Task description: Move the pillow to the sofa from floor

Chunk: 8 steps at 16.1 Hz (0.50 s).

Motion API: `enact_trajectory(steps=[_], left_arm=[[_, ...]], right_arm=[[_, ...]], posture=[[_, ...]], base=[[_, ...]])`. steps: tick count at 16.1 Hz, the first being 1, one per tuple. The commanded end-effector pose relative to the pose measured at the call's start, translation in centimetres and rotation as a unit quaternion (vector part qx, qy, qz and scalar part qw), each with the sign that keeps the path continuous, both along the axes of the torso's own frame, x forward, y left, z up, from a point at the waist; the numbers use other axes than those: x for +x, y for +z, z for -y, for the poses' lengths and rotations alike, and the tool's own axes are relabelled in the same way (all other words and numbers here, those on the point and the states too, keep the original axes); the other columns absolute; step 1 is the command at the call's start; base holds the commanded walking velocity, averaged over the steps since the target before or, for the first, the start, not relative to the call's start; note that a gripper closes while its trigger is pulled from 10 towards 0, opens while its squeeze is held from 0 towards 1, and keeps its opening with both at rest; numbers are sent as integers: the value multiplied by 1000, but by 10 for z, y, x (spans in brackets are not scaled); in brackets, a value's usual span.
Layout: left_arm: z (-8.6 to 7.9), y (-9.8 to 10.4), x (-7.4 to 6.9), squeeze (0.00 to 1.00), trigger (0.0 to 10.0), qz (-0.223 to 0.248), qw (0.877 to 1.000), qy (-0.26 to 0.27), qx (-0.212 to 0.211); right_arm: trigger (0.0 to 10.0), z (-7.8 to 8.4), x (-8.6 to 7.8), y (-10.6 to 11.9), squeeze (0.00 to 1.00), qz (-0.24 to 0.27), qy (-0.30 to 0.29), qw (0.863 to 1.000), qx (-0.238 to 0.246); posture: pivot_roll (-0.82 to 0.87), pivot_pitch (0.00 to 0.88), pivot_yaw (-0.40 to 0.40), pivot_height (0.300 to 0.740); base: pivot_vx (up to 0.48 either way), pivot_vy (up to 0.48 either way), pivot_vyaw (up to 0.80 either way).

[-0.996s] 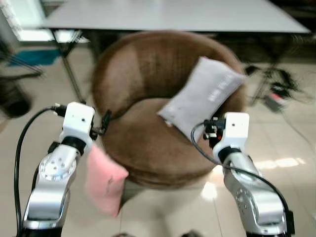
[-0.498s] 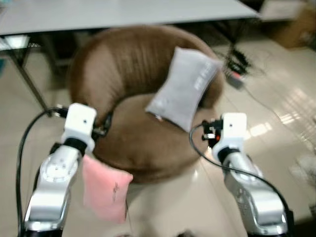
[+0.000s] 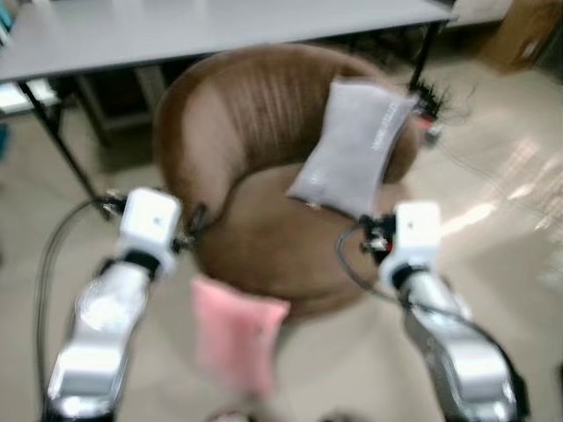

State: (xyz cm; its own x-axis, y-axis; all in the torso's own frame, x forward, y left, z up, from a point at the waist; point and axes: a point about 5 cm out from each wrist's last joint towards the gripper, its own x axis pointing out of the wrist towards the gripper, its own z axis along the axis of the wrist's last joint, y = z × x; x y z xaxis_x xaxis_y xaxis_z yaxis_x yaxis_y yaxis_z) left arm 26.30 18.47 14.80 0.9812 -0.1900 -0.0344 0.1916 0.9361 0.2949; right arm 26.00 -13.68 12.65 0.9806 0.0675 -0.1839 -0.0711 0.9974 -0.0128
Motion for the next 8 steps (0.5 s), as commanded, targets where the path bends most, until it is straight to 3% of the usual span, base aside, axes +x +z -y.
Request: enact_trajectory(steps=[1, 8], left_arm=[[-3, 5, 2, 0, 10000, 7, 1000, 1, 7], [-3, 4, 1, 0, 10000, 5, 1000, 0, 7]], right_arm=[[10000, 0, 0, 4, 0, 9, 0, 1000, 5], [10000, -1, -2, 3, 0, 5, 0, 1000, 5]], posture=[[-10, 63, 10, 740], [-12, 67, 11, 740]], base=[[0, 454, -800], [0, 458, -800]])
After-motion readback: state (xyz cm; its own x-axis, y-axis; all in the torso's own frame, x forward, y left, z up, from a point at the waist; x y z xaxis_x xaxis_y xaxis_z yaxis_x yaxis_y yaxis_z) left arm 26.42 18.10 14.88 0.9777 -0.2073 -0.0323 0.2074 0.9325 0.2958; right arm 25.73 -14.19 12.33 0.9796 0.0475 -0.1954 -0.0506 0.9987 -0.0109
